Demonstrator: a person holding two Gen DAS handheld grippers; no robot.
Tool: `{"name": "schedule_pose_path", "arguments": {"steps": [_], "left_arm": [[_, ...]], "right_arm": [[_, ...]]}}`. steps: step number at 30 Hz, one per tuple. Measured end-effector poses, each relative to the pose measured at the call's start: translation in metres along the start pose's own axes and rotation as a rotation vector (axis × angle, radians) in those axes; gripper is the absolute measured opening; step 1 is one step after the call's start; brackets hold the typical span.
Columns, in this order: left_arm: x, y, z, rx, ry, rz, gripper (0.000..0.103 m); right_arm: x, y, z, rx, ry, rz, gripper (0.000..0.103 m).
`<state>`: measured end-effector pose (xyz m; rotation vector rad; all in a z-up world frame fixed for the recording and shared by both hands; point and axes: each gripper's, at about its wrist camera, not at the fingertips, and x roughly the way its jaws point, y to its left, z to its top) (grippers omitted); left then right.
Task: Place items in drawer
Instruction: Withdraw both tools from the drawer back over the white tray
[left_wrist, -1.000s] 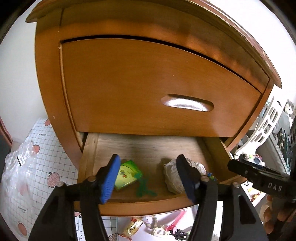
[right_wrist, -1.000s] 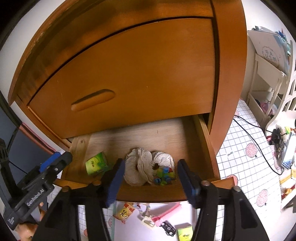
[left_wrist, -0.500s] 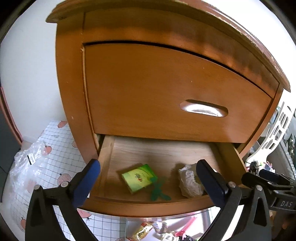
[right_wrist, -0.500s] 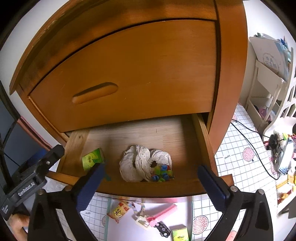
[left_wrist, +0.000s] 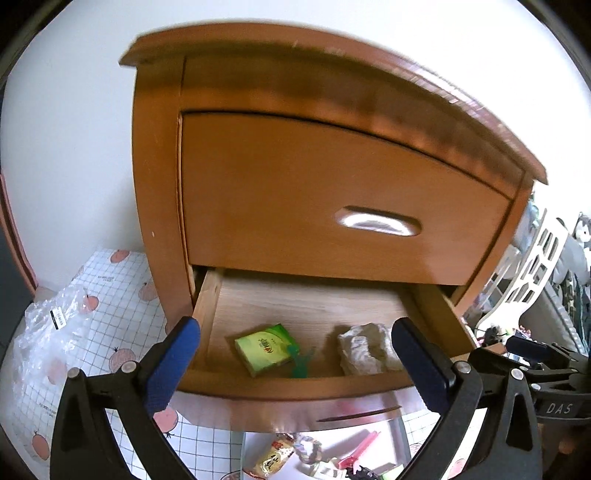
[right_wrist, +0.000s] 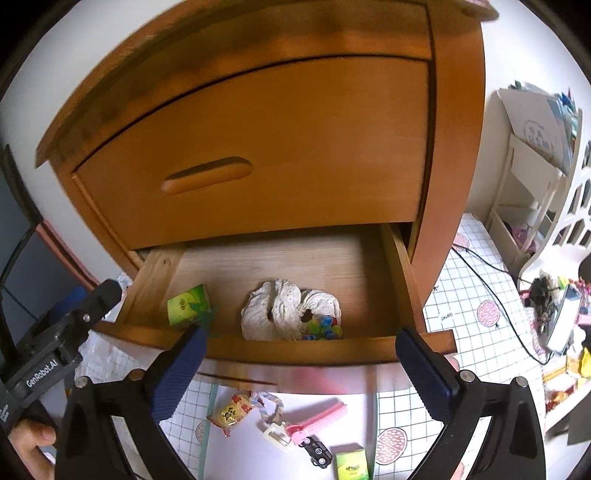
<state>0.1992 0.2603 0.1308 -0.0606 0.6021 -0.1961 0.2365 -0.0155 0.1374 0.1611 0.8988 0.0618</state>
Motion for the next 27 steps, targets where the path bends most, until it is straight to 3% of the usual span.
{"name": "schedule_pose_path", "arguments": {"steps": [3, 6, 13, 19, 25, 27], "left_arm": [[-0.015, -0.002, -0.011, 0.0, -0.04, -0.027, 0.103], [-0.022, -0.003, -0.028, -0.003, -0.018, -0.051, 0.103], [-0.014, 0.0, -0.074, -0.029, 0.106, -0.1, 0.103], [0.015, 0.013, -0.117, -0.076, 0.267, -0.058, 0.103], [0.04, 0.02, -0.15, -0.079, 0.372, -0.035, 0.103], [0.048, 0.022, -0.159, -0.081, 0.396, -0.035, 0.103]], "right_arm": [[-0.013, 0.003, -0.01, -0.018, -0.031, 0.009, 0.103], [-0.02, 0.005, -0.031, -0.019, -0.034, 0.029, 0.103], [-0.011, 0.008, -0.082, -0.037, 0.025, 0.025, 0.103], [0.018, 0.002, -0.124, 0.012, 0.119, 0.036, 0.103], [0.053, -0.014, -0.157, 0.075, 0.238, 0.019, 0.103], [0.065, -0.021, -0.164, 0.105, 0.278, 0.006, 0.095]]}}
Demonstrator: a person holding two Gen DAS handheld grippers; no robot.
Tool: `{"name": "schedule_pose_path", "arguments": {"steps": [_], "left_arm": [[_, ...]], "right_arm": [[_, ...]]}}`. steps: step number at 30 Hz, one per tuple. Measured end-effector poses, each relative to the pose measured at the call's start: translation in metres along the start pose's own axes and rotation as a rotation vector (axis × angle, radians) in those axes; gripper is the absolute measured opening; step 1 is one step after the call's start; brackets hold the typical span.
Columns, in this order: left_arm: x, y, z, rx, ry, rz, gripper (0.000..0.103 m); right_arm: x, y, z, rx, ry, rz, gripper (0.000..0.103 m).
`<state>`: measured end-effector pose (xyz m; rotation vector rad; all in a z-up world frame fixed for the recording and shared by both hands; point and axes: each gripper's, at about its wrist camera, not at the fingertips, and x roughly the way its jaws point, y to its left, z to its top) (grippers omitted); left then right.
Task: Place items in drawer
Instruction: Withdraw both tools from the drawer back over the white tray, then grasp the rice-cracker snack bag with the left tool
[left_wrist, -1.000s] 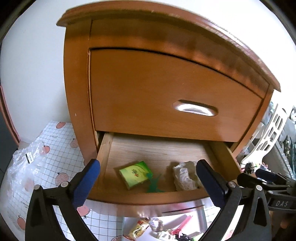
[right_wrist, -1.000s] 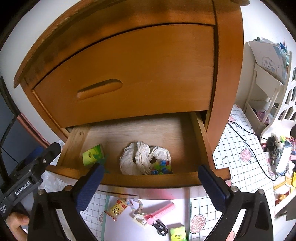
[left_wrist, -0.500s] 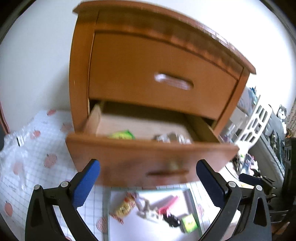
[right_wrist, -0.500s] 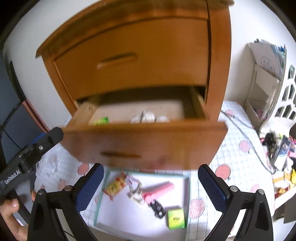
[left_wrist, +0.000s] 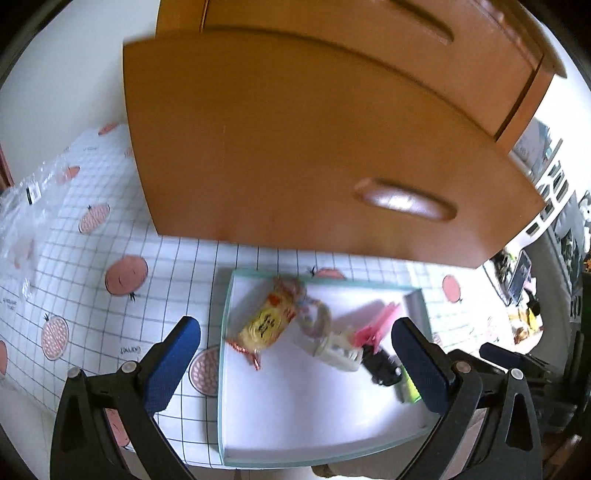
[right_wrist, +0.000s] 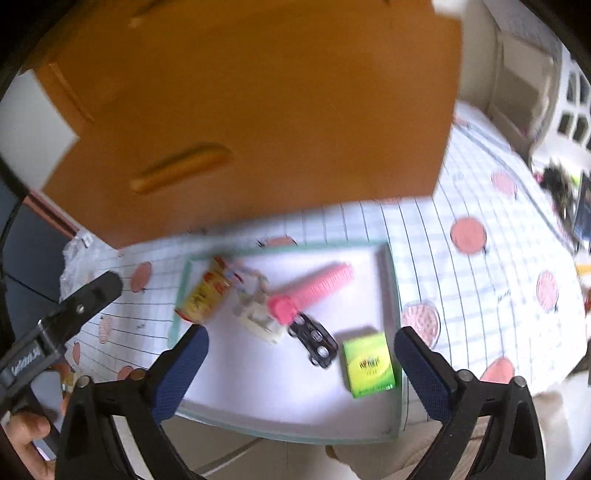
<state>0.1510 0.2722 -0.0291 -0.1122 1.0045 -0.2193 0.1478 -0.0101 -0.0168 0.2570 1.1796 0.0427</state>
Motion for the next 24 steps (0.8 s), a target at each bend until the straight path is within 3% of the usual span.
{"name": "schedule_pose_path", "arguments": {"steps": [9, 12, 24], "left_arm": [[0.035, 0.016, -0.02, -0.017, 0.087, -0.018, 0.092], [0.047, 0.021, -0.023, -0.008, 0.107, -0.019, 0.081], [0.099, 0.026, -0.008, 0.039, 0.178, 0.038, 0.074]], "right_arm": [[0.039, -0.026, -0.012, 0.062, 0.113, -0.03, 0.076], [0.051, -0.027, -0.015, 0.056, 0.14, -0.032, 0.073], [0.094, -0.01, -0.007, -0.032, 0.219, -0.004, 0.054]]}}
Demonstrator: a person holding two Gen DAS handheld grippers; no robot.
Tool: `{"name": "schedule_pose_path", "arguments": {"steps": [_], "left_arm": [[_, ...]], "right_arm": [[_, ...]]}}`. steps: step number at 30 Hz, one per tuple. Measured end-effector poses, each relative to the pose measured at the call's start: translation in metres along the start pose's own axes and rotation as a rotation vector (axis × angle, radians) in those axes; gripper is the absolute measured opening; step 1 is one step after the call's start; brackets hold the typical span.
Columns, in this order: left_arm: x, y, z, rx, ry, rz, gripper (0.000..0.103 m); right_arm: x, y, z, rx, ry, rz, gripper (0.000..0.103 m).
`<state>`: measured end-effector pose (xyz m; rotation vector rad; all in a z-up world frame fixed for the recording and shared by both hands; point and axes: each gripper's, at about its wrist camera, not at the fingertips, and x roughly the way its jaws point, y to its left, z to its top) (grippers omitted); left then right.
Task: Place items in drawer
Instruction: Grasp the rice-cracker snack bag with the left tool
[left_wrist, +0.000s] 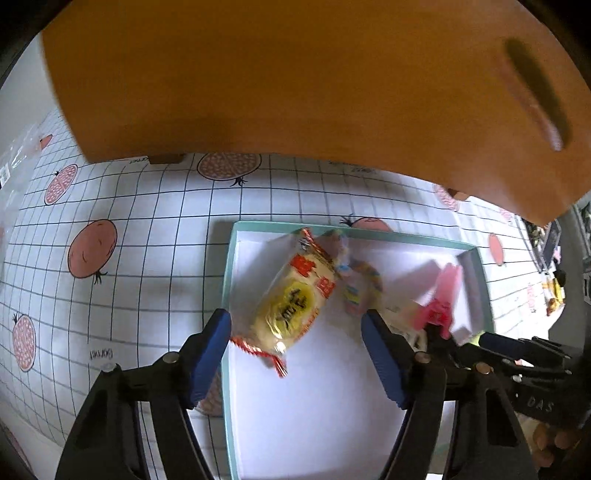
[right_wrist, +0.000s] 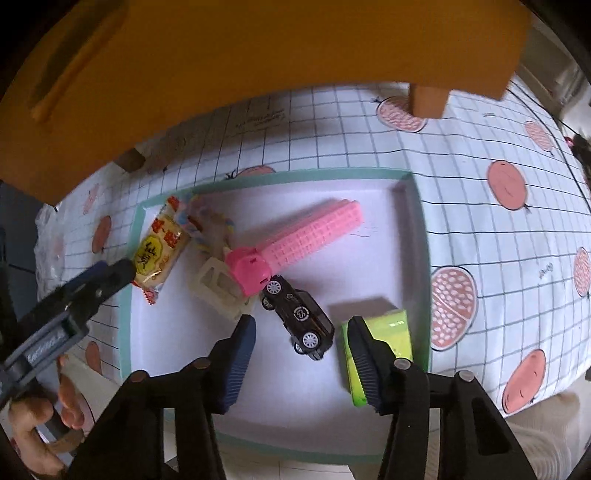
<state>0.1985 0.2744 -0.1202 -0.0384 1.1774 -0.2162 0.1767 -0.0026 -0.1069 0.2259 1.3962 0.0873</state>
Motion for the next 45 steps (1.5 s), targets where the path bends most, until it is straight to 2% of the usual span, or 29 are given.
{"name": "schedule_pose_path", "arguments": {"steps": [5, 15, 21, 26, 30, 34, 41, 45], "left_arm": [[0.019, 0.002, 0.008, 0.027, 0.032, 0.042, 0.074], [0.026, -0.008, 0.014, 0.077, 0.016, 0.111, 0.072], [0.027, -0.025, 0.012, 0.115, -0.003, 0.102, 0.069], [0.049, -0.024, 0.008, 0.093, 0.064, 0.117, 0.054], [0.054, -0.022, 0.005, 0.077, 0.073, 0.113, 0.053], [0.057, -0.021, 0.001, 0.072, 0.083, 0.127, 0.048], [0.05, -0.019, -0.015, 0.05, 0.1, 0.145, 0.041], [0.046, -0.019, -0.025, 0.027, 0.11, 0.144, 0.04]], "right_arm": [[0.02, 0.001, 0.009, -0.022, 0.041, -0.012, 0.051], [0.048, -0.001, 0.01, 0.002, 0.083, 0.002, 0.044], [0.05, 0.003, 0.009, -0.008, 0.076, -0.006, 0.041], [0.048, 0.003, 0.006, -0.011, 0.074, -0.003, 0.038], [0.05, 0.003, 0.006, -0.007, 0.071, 0.001, 0.038], [0.049, 0.003, 0.004, -0.002, 0.068, 0.003, 0.037], [0.046, -0.004, 0.0, 0.035, 0.081, 0.027, 0.034], [0.045, -0.004, -0.004, 0.043, 0.095, 0.031, 0.034]]}}
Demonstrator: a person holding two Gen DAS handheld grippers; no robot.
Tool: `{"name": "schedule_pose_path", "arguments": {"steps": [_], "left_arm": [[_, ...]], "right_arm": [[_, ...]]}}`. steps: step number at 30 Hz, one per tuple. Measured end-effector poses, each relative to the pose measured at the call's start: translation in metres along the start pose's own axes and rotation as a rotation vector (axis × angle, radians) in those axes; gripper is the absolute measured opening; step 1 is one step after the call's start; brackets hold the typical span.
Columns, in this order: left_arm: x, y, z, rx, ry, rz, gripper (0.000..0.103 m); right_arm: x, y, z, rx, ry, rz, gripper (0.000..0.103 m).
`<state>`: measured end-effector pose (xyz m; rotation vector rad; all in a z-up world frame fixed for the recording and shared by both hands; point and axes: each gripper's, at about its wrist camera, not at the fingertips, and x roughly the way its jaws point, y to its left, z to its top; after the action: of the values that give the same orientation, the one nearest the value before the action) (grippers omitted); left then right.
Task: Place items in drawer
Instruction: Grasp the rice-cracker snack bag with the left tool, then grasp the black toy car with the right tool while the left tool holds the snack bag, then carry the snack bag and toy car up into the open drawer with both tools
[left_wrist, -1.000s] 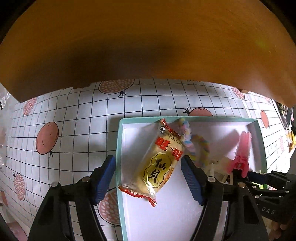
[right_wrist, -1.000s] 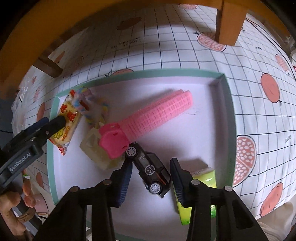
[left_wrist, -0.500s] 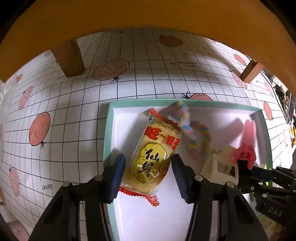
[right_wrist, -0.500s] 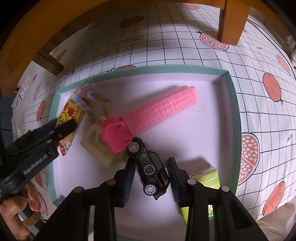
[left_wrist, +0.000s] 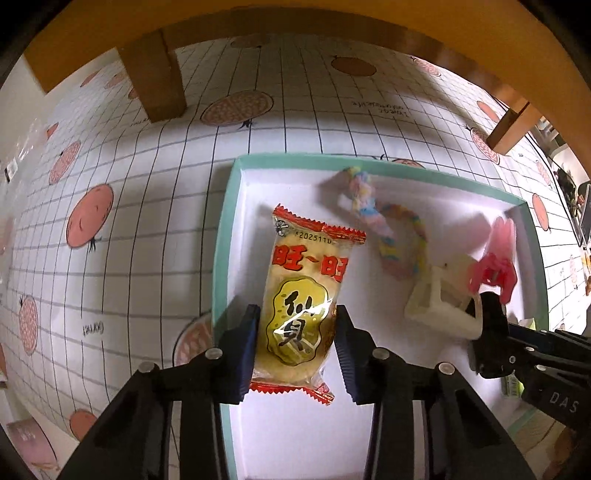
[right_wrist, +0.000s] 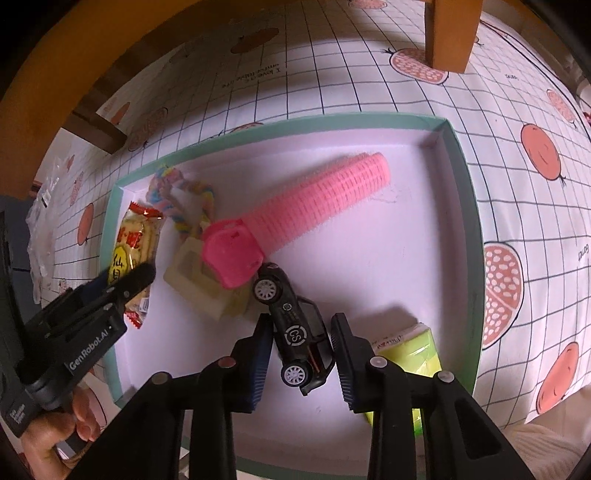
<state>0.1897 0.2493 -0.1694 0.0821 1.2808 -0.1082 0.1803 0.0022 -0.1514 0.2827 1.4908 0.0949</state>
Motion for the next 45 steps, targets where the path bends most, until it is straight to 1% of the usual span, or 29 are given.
{"name": "schedule_pose_path", "arguments": {"steps": [4, 10, 18, 23, 26, 31, 34, 38, 42, 44, 45], "left_arm": [[-0.003, -0.002, -0.011, 0.002, 0.01, 0.0, 0.04], [-0.009, 0.004, -0.027, -0.027, 0.027, -0.032, 0.039], [-0.026, 0.019, -0.04, -0.075, 0.064, -0.086, 0.038], [-0.044, 0.022, -0.04, -0.073, 0.037, -0.096, 0.038], [-0.057, 0.022, -0.039, -0.068, 0.018, -0.106, 0.038], [-0.082, 0.02, -0.033, -0.065, -0.015, -0.154, 0.038], [-0.109, 0.018, -0.028, -0.049, -0.06, -0.196, 0.038], [-0.156, 0.005, -0.017, -0.012, -0.164, -0.257, 0.038], [-0.212, -0.002, -0.012, 0.035, -0.282, -0.32, 0.038], [-0.236, -0.007, -0.005, 0.053, -0.337, -0.344, 0.038], [-0.246, -0.008, -0.002, 0.062, -0.364, -0.353, 0.038]], "right_arm": [[-0.001, 0.0, -0.005, 0.017, 0.019, 0.014, 0.034], [-0.002, -0.005, -0.015, 0.061, 0.043, 0.042, 0.034], [-0.016, -0.013, -0.021, 0.118, 0.013, 0.079, 0.034], [-0.033, -0.012, -0.025, 0.116, -0.026, 0.084, 0.032], [-0.04, -0.014, -0.028, 0.114, -0.035, 0.083, 0.032], [-0.056, -0.014, -0.036, 0.107, -0.066, 0.091, 0.032], [-0.071, -0.008, -0.036, 0.1, -0.099, 0.099, 0.032], [-0.106, -0.003, -0.033, 0.101, -0.175, 0.151, 0.032], [-0.157, 0.007, -0.029, 0.072, -0.294, 0.19, 0.032], [-0.189, 0.013, -0.028, 0.047, -0.364, 0.21, 0.032], [-0.197, 0.017, -0.026, 0.041, -0.385, 0.216, 0.032]]}}
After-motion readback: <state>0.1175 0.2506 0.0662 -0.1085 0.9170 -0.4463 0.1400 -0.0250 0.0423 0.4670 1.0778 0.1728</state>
